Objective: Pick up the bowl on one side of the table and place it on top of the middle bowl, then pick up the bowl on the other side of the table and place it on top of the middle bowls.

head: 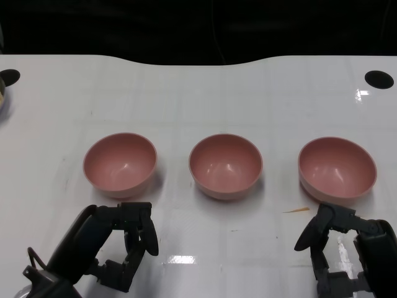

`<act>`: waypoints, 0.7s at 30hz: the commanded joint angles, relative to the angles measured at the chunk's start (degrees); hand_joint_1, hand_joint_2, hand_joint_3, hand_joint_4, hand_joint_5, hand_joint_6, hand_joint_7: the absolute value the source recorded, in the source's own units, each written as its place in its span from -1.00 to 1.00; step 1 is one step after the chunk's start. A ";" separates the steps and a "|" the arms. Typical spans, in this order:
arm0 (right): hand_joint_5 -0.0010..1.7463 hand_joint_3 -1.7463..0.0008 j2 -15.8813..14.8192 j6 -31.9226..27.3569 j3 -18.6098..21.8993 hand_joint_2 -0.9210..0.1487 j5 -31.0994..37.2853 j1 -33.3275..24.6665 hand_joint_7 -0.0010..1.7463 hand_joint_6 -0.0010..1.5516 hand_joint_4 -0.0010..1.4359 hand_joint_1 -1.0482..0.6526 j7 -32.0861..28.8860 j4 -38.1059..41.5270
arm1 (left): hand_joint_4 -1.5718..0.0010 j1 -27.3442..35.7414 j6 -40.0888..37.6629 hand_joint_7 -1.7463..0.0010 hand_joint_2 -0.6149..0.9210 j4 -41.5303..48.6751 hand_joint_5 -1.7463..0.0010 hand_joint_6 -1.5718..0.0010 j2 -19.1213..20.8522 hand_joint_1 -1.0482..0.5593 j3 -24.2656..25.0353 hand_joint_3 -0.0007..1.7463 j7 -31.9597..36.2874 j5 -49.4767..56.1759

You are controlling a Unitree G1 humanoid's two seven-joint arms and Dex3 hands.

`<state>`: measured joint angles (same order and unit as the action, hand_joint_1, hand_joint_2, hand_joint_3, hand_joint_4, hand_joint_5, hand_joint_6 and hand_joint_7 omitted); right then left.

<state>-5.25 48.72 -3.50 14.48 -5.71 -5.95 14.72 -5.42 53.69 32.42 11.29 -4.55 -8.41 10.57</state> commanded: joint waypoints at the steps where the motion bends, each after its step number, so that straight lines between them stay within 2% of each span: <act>1: 0.85 -0.97 -0.67 0.45 0.38 0.54 -0.15 -0.07 0.50 0.14 0.27 0.49 -0.04 0.11 | -0.21 0.08 0.22 -0.56 0.01 0.24 -0.88 -0.19 0.67 0.30 0.32 0.88 0.40 -0.79; 14: 0.86 -0.97 -0.71 0.94 0.36 0.54 0.39 0.38 0.51 0.14 0.26 0.47 -0.31 0.66 | -0.21 -0.28 0.46 -0.54 0.01 0.81 -0.88 -0.18 0.93 0.30 0.22 0.87 -0.13 -1.95; 18: 0.86 -0.97 -0.58 1.07 0.39 0.54 0.57 0.49 0.51 0.14 0.26 0.45 -0.52 0.79 | -0.19 -0.53 0.84 -0.53 0.02 1.35 -0.85 -0.19 0.79 0.30 0.33 0.87 -0.06 -2.27; 21: 0.85 -0.98 -0.66 1.29 0.42 0.55 0.49 0.77 0.50 0.14 0.27 0.46 -0.52 1.28 | -0.14 -0.96 1.33 -0.46 0.05 2.13 -0.76 -0.17 0.77 0.28 0.50 0.79 0.20 -2.31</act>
<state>-5.25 49.44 -3.49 14.92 -5.10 -6.16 15.50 -5.70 54.17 33.68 11.30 -4.51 -8.42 8.76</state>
